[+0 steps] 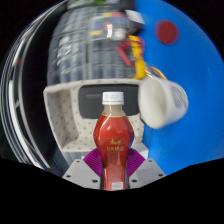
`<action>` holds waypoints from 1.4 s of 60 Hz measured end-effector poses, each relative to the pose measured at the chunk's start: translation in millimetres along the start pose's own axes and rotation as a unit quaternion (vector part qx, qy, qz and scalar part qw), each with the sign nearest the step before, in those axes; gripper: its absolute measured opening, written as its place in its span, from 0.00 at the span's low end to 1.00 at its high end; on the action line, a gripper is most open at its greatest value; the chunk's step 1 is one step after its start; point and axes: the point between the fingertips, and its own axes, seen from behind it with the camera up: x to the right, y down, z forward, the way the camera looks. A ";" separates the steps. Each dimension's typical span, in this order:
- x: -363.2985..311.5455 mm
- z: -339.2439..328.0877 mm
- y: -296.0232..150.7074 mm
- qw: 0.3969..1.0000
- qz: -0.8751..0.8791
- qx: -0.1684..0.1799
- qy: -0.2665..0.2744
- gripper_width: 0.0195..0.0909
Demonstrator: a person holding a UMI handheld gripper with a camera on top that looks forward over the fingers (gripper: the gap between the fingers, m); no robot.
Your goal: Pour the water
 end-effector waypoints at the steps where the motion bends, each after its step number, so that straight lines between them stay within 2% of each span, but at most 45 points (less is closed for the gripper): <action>1: -3.1 -2.0 -0.4 1.000 -0.025 -0.003 0.002 0.12; 3: -12.6 -5.5 -4.1 0.997 -0.071 -0.004 0.001 0.12; 11: -68.0 -23.1 -41.8 0.962 -0.272 0.036 0.005 0.13; 21: -121.5 -42.1 -99.4 0.859 -0.504 0.087 0.031 0.13; 29: -132.5 -57.6 -160.4 0.767 -0.624 0.130 0.075 0.12; 36: -116.9 -68.7 -218.5 0.718 -0.669 0.155 0.111 0.12; 43: -78.5 -76.6 -273.2 0.693 -0.687 0.163 0.149 0.12; 52: -19.2 -74.2 -310.3 0.692 -0.684 0.147 0.176 0.12; 63: 37.3 -62.7 -312.4 0.697 -0.687 0.112 0.171 0.12; 64: 43.3 -64.4 -310.3 0.698 -0.687 0.106 0.173 0.16; 65: 35.7 -63.8 -309.7 0.695 -0.690 0.121 0.158 0.19; 66: 35.4 -64.6 -309.5 0.696 -0.690 0.126 0.153 0.14; 73: 37.3 -66.2 -304.7 0.696 -0.692 0.134 0.138 0.14; 76: 37.5 -66.3 -304.6 0.694 -0.694 0.136 0.137 0.17; 84: 37.0 -68.3 -305.5 0.696 -0.690 0.138 0.141 0.32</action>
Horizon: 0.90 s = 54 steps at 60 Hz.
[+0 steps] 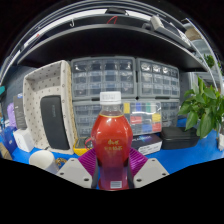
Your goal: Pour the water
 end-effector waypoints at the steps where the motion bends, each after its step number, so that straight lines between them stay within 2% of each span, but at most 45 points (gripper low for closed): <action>1: -0.4 -0.1 0.2 1.000 0.000 -0.001 0.000 0.33; 4: -0.5 -1.6 1.9 1.000 0.003 -0.008 0.001 0.42; 11: 4.3 -9.9 7.0 0.999 0.018 -0.029 0.017 0.81; 12: 5.7 -12.1 6.0 0.999 0.018 -0.028 0.020 0.82; 31: -11.5 -116.7 2.4 0.996 -0.002 -0.076 0.044 0.81; 43: -44.2 -168.9 -65.8 0.999 0.012 -0.031 0.040 0.81; 54: -76.4 -202.7 -104.9 1.000 0.010 -0.015 0.017 0.82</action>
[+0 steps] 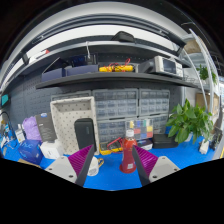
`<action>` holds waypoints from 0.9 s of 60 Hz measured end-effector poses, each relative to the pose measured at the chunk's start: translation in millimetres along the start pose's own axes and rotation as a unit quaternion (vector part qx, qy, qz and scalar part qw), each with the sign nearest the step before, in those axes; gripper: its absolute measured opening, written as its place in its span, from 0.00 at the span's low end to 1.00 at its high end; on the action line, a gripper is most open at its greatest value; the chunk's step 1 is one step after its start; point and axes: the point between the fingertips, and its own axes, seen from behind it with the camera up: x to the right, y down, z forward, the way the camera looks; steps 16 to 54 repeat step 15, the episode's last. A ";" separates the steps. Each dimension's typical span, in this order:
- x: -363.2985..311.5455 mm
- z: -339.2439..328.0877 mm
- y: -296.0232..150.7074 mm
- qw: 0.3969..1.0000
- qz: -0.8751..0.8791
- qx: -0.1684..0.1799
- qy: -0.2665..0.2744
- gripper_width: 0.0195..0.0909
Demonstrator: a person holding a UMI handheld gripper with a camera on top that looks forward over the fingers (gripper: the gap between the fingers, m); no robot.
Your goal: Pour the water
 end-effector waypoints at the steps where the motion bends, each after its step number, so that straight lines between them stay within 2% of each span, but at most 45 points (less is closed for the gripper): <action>1: -0.8 -2.6 -0.9 1.000 -0.001 -0.001 0.000 0.82; 15: -2.3 -24.5 -7.2 1.000 -0.009 0.000 0.007 0.82; 54: -2.3 -24.5 -7.2 1.000 -0.009 0.000 0.007 0.82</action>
